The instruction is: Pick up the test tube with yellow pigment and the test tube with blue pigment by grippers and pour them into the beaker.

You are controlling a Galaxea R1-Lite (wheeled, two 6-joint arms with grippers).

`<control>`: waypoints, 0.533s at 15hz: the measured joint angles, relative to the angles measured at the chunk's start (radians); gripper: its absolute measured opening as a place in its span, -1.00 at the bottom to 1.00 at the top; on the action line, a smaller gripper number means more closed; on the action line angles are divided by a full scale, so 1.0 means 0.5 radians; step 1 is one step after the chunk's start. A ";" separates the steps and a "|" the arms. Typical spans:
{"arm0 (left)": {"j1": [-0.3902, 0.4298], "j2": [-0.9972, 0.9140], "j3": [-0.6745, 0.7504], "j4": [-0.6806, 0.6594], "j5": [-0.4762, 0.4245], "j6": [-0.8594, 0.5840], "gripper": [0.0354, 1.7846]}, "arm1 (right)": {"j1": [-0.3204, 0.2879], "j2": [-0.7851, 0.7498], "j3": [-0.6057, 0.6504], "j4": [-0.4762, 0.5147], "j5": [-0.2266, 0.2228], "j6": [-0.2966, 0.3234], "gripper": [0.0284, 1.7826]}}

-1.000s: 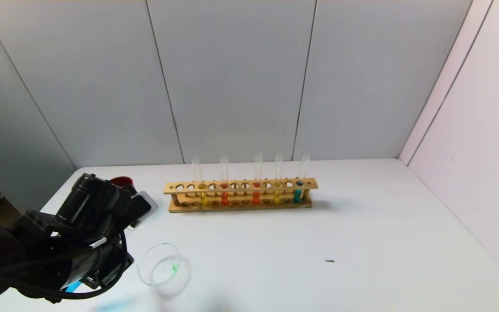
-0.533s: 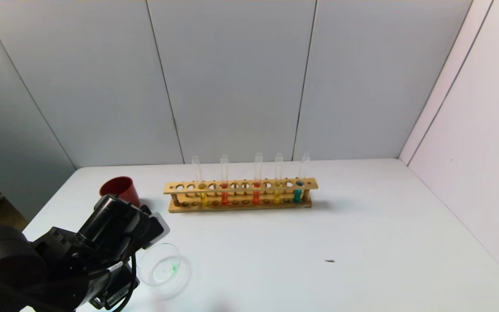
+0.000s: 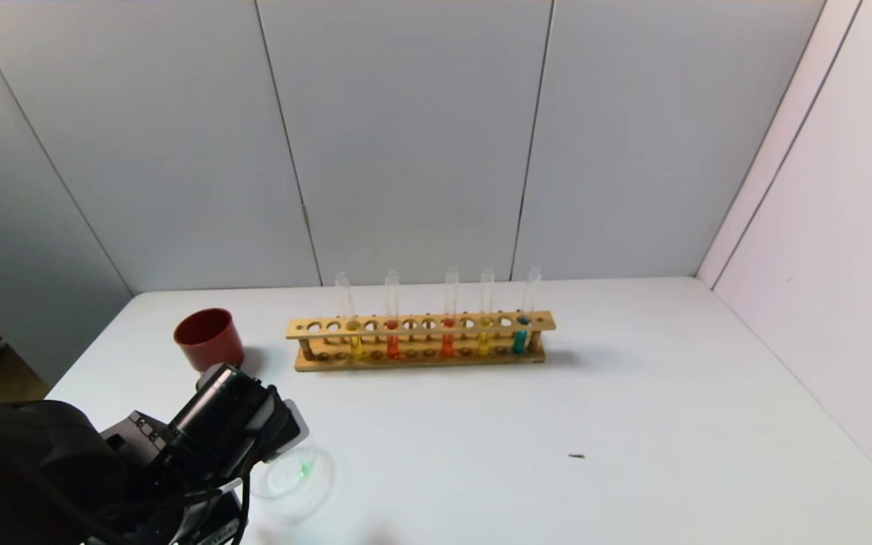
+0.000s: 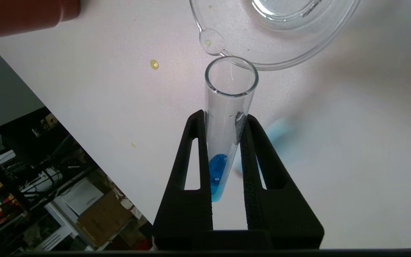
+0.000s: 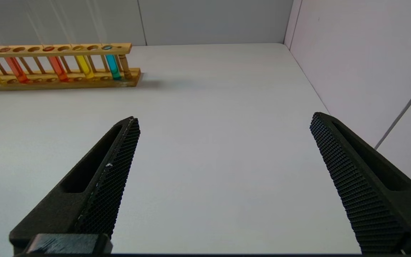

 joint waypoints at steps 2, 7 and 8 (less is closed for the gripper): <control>0.001 0.029 -0.023 0.080 0.005 0.014 -0.70 | 0.000 0.000 0.000 0.000 0.001 0.000 0.96; 0.006 0.159 -0.147 0.172 0.072 0.043 -0.70 | 0.001 0.000 0.000 -0.001 0.000 -0.001 0.96; 0.009 0.191 -0.170 0.182 0.086 0.050 -0.70 | 0.001 0.000 0.000 -0.001 0.001 -0.001 0.96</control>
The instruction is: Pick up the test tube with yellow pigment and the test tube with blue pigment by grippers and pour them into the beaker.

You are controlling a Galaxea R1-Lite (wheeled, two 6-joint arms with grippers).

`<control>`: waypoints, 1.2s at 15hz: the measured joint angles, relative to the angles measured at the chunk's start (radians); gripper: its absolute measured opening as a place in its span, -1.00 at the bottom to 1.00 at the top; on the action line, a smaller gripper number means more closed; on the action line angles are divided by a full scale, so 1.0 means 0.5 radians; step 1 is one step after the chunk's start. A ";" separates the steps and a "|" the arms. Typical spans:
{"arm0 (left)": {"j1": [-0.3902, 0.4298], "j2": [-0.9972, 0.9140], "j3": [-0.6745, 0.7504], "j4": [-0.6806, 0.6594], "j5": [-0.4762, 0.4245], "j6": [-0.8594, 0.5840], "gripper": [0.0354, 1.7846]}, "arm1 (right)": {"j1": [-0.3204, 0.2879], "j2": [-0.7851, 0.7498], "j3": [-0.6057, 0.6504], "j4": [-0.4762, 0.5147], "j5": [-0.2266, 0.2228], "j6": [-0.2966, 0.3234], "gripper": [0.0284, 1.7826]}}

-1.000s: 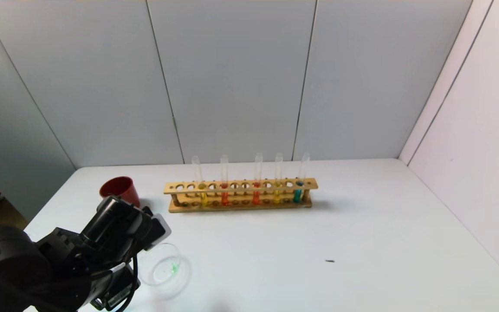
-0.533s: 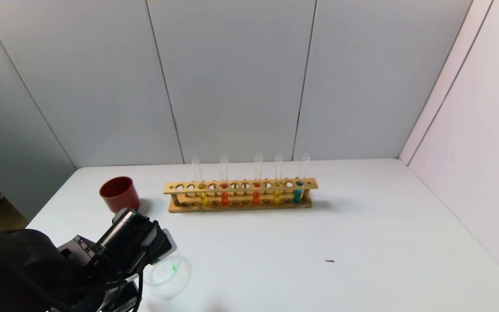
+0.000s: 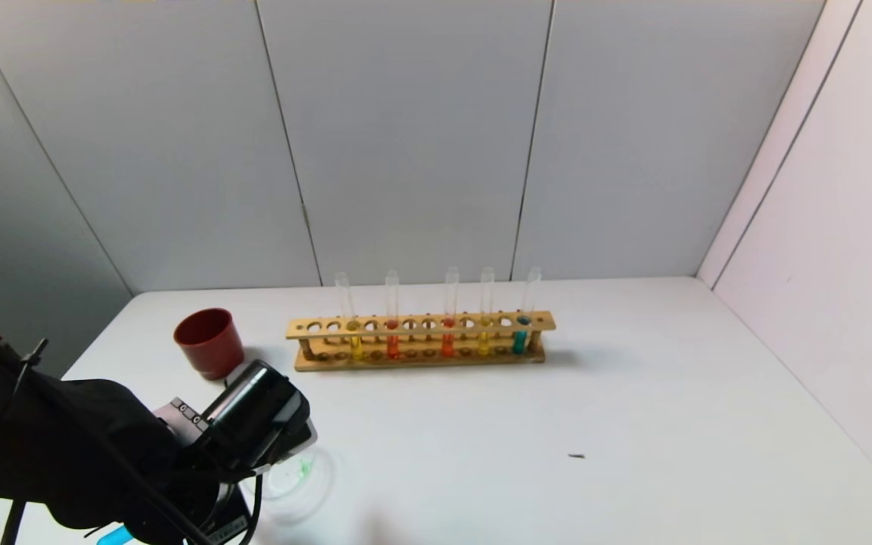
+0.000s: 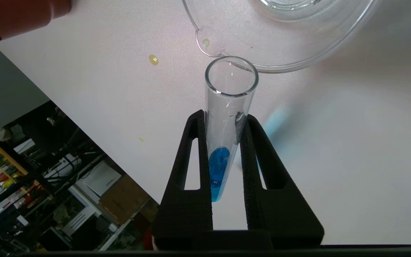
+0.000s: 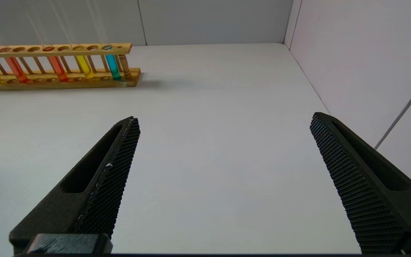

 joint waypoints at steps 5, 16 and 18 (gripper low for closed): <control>0.025 0.139 -0.109 0.125 0.069 0.034 -0.70 | -0.001 0.000 0.000 0.000 0.000 0.001 0.96; 0.011 0.261 -0.414 0.460 0.091 0.108 -0.70 | -0.001 0.000 0.000 0.001 -0.001 0.000 0.96; 0.002 0.259 -0.500 0.629 0.120 0.123 -0.70 | 0.000 0.000 0.000 0.000 0.000 0.001 0.96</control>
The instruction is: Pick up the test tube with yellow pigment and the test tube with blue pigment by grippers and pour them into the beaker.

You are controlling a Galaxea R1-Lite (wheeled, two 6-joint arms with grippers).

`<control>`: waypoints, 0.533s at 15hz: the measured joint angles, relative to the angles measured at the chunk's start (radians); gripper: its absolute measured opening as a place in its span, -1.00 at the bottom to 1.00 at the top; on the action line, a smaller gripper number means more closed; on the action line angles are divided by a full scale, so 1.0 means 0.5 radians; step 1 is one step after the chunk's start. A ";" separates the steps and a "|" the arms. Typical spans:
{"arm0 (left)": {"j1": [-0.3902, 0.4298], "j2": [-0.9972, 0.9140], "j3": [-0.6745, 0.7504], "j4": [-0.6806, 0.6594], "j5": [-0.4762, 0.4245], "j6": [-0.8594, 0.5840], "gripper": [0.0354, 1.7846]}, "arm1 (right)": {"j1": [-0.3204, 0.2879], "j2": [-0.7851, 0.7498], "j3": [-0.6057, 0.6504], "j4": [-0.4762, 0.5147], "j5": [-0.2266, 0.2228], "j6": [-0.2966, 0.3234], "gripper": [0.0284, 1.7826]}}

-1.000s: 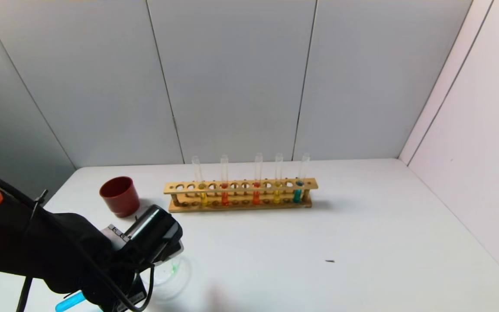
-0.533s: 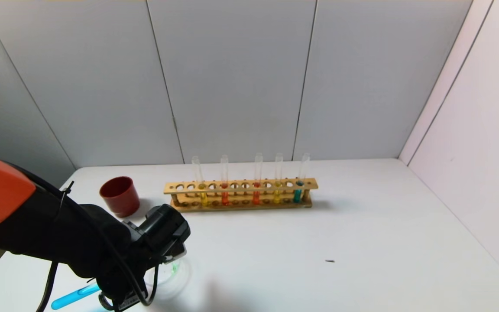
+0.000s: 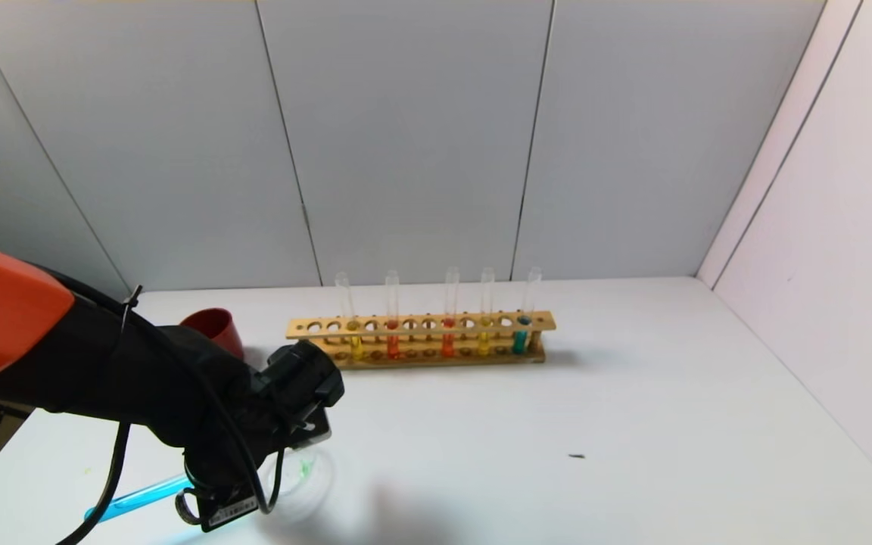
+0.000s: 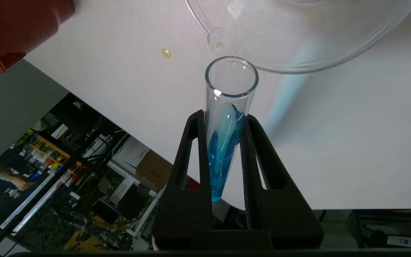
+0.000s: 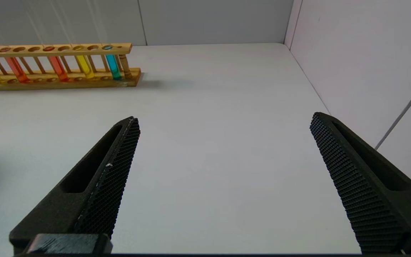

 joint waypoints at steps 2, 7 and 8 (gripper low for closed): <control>-0.003 0.001 -0.078 0.117 0.014 0.011 -0.70 | 0.001 0.000 0.000 0.001 0.000 -0.001 0.96; -0.012 0.040 -0.212 0.306 0.044 0.041 -0.70 | 0.000 0.000 0.000 0.000 -0.001 -0.001 0.96; -0.013 0.048 -0.222 0.320 0.049 0.042 -0.70 | 0.000 0.000 0.000 0.000 0.000 -0.001 0.96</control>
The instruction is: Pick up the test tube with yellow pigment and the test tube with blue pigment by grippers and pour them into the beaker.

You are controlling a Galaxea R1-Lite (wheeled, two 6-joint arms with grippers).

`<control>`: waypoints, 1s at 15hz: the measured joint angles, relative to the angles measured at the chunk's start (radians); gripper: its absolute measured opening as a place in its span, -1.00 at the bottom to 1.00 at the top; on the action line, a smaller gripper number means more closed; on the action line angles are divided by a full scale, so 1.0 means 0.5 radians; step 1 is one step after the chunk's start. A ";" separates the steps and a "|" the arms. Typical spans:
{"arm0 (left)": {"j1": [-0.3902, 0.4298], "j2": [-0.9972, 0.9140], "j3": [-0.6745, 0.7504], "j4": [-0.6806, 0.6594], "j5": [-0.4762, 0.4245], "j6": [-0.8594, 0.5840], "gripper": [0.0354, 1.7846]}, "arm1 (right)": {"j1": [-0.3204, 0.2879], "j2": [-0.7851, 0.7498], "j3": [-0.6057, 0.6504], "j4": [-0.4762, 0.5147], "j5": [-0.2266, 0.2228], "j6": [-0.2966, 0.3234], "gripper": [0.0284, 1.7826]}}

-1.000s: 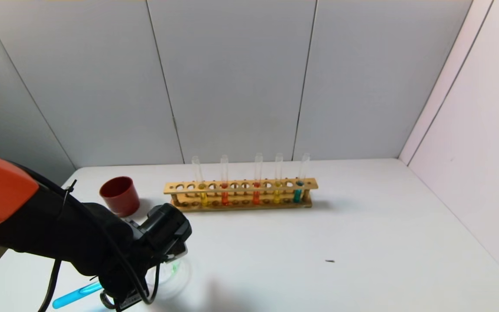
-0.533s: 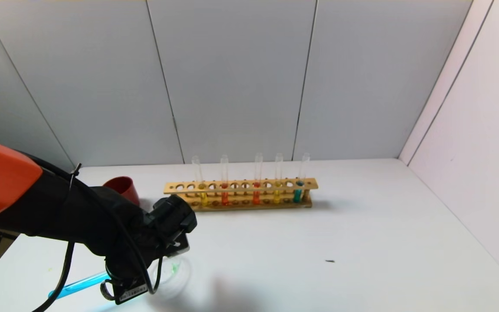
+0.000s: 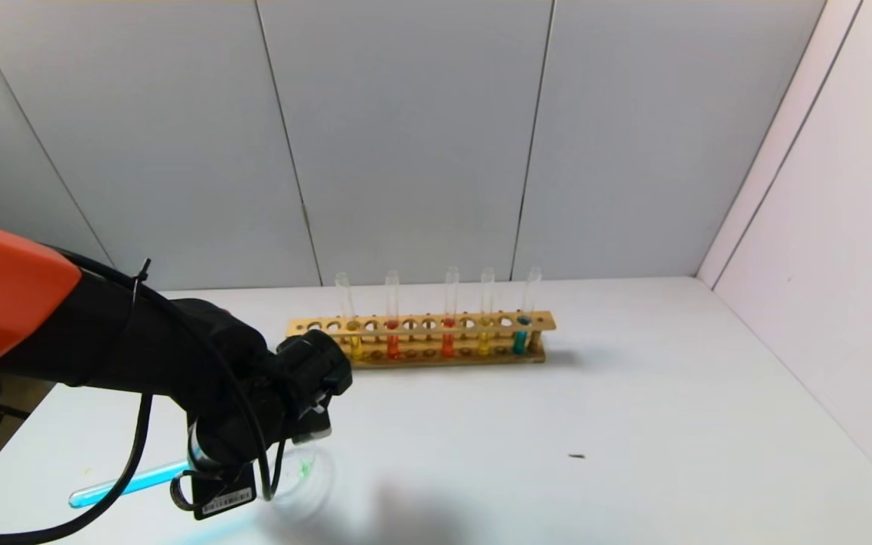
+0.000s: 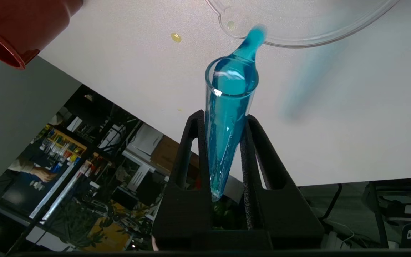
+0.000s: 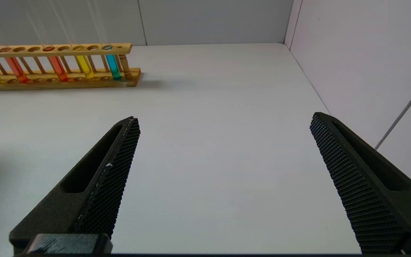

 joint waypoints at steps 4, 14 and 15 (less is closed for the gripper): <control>0.000 0.015 -0.017 0.010 0.011 0.005 -0.70 | 0.000 0.000 0.000 0.000 -0.001 0.000 0.96; -0.040 0.130 -0.280 0.309 0.069 0.013 -0.70 | 0.000 0.000 0.000 0.000 0.000 0.001 0.96; -0.045 0.149 -0.301 0.339 0.076 0.013 -0.70 | 0.000 0.000 0.000 0.000 -0.001 0.001 0.96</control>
